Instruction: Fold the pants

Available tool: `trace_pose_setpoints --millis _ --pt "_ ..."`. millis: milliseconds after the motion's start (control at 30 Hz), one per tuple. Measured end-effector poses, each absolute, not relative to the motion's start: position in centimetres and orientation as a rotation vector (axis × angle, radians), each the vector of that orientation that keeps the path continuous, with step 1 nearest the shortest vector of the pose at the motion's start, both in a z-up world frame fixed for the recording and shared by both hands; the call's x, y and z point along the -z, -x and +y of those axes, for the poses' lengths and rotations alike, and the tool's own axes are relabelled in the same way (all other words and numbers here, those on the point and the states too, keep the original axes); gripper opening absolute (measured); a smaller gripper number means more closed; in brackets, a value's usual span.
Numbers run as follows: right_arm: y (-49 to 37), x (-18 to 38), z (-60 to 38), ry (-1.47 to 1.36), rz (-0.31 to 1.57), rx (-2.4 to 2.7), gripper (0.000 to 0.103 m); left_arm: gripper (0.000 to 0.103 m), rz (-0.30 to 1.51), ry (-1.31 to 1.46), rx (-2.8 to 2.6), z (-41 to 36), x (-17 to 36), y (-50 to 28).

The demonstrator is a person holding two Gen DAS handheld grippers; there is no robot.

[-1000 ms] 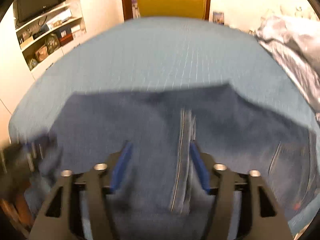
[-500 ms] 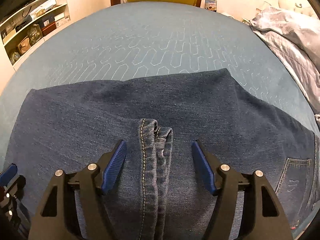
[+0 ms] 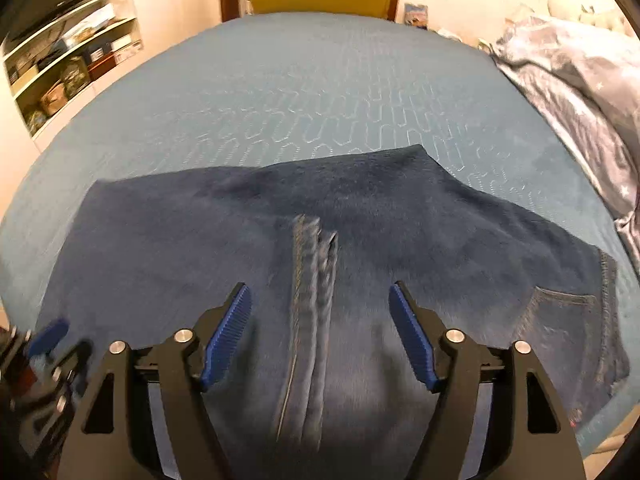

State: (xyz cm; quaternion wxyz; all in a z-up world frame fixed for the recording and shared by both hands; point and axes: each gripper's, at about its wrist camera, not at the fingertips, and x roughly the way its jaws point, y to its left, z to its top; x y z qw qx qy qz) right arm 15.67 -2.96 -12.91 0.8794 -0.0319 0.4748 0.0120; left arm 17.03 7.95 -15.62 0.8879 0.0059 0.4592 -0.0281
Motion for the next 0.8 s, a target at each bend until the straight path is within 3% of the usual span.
trace_pose_setpoints --millis 100,133,200,300,333,433,533,600,667,733,800 --pt "-14.1 13.6 -2.9 0.034 1.019 -0.034 0.086 0.052 0.96 -0.007 0.049 7.8 15.5 -17.1" --pt "-14.0 14.1 -2.7 0.032 1.034 -0.036 0.088 0.065 0.962 0.004 0.043 7.8 15.4 -17.2" --pt "-13.7 15.9 -2.1 0.062 1.095 -0.025 0.088 0.08 0.969 0.034 0.06 7.6 15.1 -17.3" --pt "-12.8 16.8 -2.8 -0.004 1.081 0.012 0.092 0.089 0.941 0.014 0.025 7.1 14.2 -17.0" --pt "-12.6 16.9 -2.9 -0.018 1.077 0.009 0.092 0.101 0.904 0.018 -0.004 7.2 13.5 -16.7" --pt "-11.8 17.0 -3.1 -0.018 1.042 -0.006 0.092 0.101 0.791 0.032 -0.038 7.6 12.0 -15.9" --pt "-11.4 17.0 -2.8 -0.019 1.038 0.001 0.092 0.1 0.807 -0.004 -0.008 7.6 12.2 -16.2" --pt "-11.4 16.8 -2.8 -0.021 1.051 0.001 0.092 0.09 0.841 0.019 0.009 7.9 12.7 -16.4" --pt "-11.7 16.8 -2.8 -0.022 1.07 -0.007 0.092 0.087 0.904 0.021 -0.011 8.2 13.7 -16.8" --pt "-11.6 16.8 -2.8 -0.012 1.076 -0.014 0.092 0.076 0.955 0.021 -0.013 8.5 14.8 -17.2" --pt "-12.0 16.8 -3.2 -0.012 1.079 -0.018 0.092 0.075 0.968 -0.01 -0.012 8.4 15.6 -17.2"
